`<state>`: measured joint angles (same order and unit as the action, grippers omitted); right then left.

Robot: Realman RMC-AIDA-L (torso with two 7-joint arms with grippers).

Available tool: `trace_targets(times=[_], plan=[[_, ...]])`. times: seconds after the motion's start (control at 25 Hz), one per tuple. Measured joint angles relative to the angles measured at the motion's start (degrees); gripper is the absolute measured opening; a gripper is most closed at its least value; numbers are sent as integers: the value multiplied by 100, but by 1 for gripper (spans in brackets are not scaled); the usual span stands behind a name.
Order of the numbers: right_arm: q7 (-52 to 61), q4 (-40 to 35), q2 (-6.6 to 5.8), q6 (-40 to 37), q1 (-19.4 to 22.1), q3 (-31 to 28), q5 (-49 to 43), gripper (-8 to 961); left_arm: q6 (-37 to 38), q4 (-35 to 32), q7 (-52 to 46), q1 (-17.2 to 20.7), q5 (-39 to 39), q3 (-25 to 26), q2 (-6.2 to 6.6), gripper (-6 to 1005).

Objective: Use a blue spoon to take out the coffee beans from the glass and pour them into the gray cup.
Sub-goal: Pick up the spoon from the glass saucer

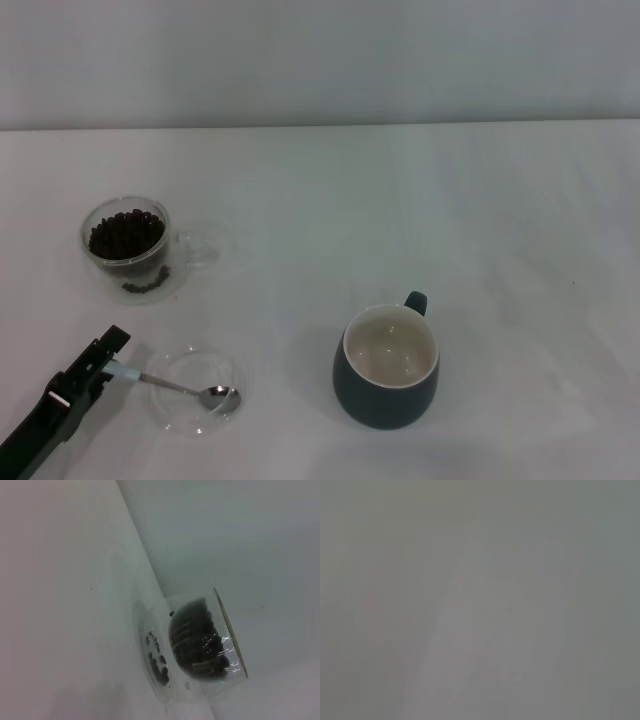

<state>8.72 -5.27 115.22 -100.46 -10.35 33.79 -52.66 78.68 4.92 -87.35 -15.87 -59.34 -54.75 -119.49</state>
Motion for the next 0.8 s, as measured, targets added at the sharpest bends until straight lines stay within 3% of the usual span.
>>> trace_targets(times=[0.32,0.52,0.8], plan=[[-2,0,0,25,-2,-3,11,531,5,0,46,-37,-35,0,6,586],[-2,13,0,30,-2,-14,11,531,16,19,30,-39,-25,2,6,401],[-3,46,0,36,-11,-24,11,530,30,40,-27,-15,17,44,6,271]])
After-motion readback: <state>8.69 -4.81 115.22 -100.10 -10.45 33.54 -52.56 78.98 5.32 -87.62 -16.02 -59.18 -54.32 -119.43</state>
